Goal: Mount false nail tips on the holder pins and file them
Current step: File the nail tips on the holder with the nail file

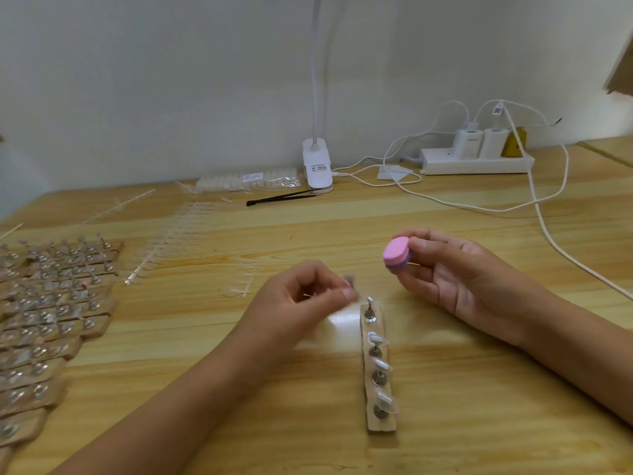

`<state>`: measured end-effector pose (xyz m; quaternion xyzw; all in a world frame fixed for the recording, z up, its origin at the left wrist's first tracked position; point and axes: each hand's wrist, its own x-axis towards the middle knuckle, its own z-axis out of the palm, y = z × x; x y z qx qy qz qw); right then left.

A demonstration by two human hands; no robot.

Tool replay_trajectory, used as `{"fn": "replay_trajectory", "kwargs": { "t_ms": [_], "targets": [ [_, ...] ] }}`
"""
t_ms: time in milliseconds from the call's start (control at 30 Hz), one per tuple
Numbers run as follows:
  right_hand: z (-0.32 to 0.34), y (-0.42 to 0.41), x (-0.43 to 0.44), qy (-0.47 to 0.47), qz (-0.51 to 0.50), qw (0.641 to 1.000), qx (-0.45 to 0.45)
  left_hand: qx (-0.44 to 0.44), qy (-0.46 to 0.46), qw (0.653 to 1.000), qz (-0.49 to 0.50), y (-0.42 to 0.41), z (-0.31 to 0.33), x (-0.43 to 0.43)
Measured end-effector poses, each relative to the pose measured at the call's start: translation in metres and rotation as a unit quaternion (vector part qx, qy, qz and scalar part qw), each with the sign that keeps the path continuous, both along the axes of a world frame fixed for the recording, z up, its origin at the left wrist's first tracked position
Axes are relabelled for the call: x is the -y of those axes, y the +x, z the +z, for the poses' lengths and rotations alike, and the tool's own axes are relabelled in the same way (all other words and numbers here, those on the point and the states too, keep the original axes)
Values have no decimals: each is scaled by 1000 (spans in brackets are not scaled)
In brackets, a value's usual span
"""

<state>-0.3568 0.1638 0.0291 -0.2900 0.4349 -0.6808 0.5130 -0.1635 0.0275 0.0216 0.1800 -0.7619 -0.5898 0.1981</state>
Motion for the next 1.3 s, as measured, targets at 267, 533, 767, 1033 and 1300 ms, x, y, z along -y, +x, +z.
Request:
{"fn": "replay_trajectory", "kwargs": {
  "t_ms": [267, 533, 767, 1033, 1300],
  "targets": [
    [1, 5, -1, 26, 18, 999, -35, -90, 114, 989, 21, -7, -4, -5],
    [2, 13, -4, 33, 61, 995, -75, -116, 19, 993, -19, -8, -10, -12],
    [-1, 21, -2, 3, 6, 994, -110, -115, -71, 991, -16, -7, -13, -15],
    [1, 21, -3, -2, -12, 992, -128, -114, -130, 985, -9, -5, -12, -17],
    [3, 21, -3, -8, -12, 991, -130, -119, -137, 983, -8, -5, -12, -17]
  ]
}}
